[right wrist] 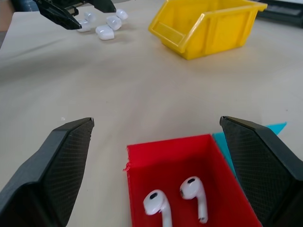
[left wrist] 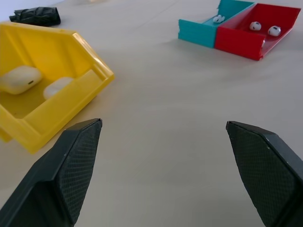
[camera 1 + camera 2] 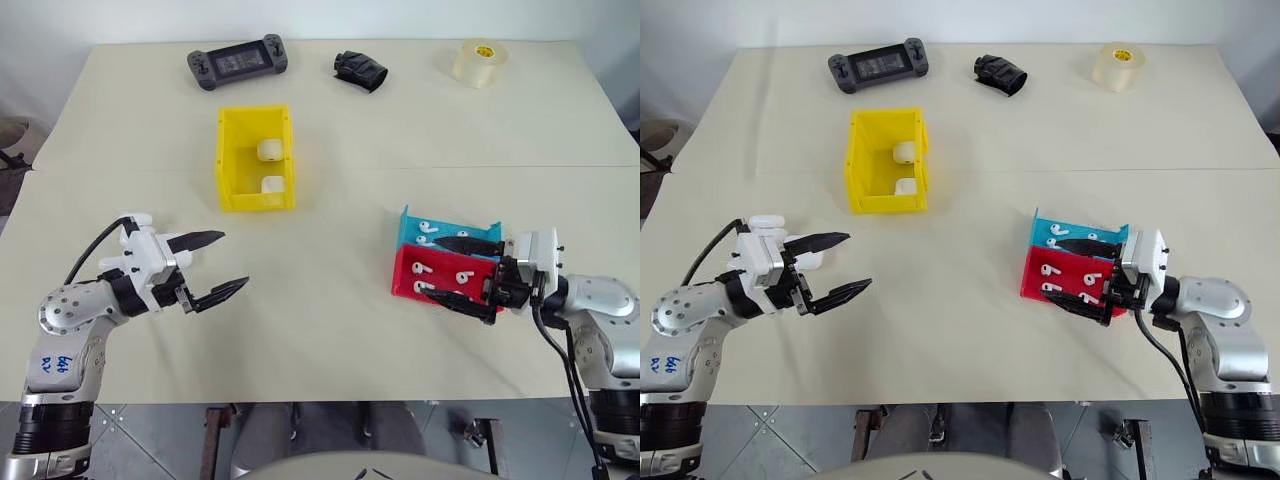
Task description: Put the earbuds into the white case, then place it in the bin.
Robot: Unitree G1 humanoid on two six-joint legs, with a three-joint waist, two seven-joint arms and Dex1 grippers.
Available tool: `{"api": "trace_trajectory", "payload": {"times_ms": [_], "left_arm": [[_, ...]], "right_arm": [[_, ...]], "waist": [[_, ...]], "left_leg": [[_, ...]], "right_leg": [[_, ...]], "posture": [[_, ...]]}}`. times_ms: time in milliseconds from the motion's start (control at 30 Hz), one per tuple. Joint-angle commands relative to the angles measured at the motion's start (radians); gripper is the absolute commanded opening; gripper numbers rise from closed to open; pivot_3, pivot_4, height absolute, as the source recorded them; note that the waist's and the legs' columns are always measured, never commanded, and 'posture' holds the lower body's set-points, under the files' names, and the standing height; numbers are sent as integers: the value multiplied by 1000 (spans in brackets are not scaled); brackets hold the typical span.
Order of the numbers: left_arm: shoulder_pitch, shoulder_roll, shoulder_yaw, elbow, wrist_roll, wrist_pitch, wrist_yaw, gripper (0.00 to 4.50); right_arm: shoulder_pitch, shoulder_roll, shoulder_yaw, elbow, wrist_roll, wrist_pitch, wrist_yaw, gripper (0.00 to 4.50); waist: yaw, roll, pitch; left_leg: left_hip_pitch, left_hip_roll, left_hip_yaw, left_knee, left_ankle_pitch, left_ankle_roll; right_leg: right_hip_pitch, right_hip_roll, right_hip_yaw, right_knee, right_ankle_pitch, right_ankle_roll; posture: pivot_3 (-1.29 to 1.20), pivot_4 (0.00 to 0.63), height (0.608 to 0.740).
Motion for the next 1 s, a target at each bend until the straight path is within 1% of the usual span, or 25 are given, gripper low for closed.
{"api": "trace_trajectory", "payload": {"times_ms": [33, 100, 200, 267, 367, 533, 633, 700, 833, 867, 1000], "left_arm": [[15, 7, 45, -10, 13, -29, 32, 4466], [47, -8, 76, -41, -12, -21, 56, 4466], [155, -60, 189, -128, -39, -4, 168, 4466], [203, -88, 229, -170, -33, 1, 220, 4466], [366, -187, 317, -264, -12, 13, 341, 4466], [596, -351, 397, -379, 15, 23, 490, 4466], [635, -400, 423, -390, 0, 61, 566, 4466], [656, -434, 450, -397, -17, 107, 632, 4466], [672, -417, 446, -423, -28, 173, 645, 4466], [650, -392, 452, -436, -52, 229, 663, 4466], [471, -180, 496, -461, -166, 619, 788, 4466]], "right_arm": [[6, 6, -29, -23, 16, -16, -6, 4500], [-8, 14, -12, -14, 17, -17, -1, 4500], [-66, 50, 43, -5, 17, -18, 21, 4500], [-89, 64, 63, -5, 19, -14, 35, 4500], [-147, 103, 120, -1, 18, -15, 69, 4500], [-208, 166, 196, 0, 12, -29, 116, 4500], [-222, 188, 214, 1, 9, -58, 139, 4500], [-229, 201, 226, 1, 8, -72, 148, 4500], [-229, 199, 227, 4, 8, -68, 148, 4500], [-230, 194, 222, 8, 7, -69, 148, 4500], [-243, 157, 195, 8, 13, -57, 151, 4500]], "waist": [[0, 0, 0], [-1, 0, 0], [-13, 0, 0], [-12, 0, 0], [-9, -1, -1], [1, -4, -1], [21, -5, -2], [23, -6, -3], [22, -7, -3], [21, -7, -3], [25, -7, -3]], "left_leg": [[0, 0, 0, 0, 0, 0], [0, 0, 0, 0, 0, 0], [0, 1, 1, -1, 0, 0], [0, 2, 1, -1, 0, -1], [0, 2, 0, 0, -1, -1], [0, 2, 1, 0, -2, -1], [1, 1, -1, 2, -2, -1], [0, 1, -1, 3, -3, -2], [1, 1, -1, 2, -4, -2], [1, 1, -1, 2, -4, -2], [0, 1, -4, 3, -4, -3]], "right_leg": [[0, 0, 0, 0, 0, 0], [0, 0, 0, 0, 0, 0], [0, 1, 1, -1, 0, 0], [0, 1, 0, 0, 0, 0], [0, 1, 0, -1, 0, 0], [1, 0, 1, -3, 0, 0], [2, 0, 0, -6, 0, -1], [2, 0, 0, -6, 0, -1], [2, 0, 1, -5, 0, -1], [2, 0, 1, -5, 0, -1], [2, 1, 0, -3, -1, -2]], "posture": [[0, 150, 740], [0, 150, 740], [0, 150, 740], [0, 150, 740], [0, 150, 740], [0, 150, 740], [0, 150, 740], [0, 150, 740], [0, 150, 740], [0, 150, 740], [0, 150, 740]]}}
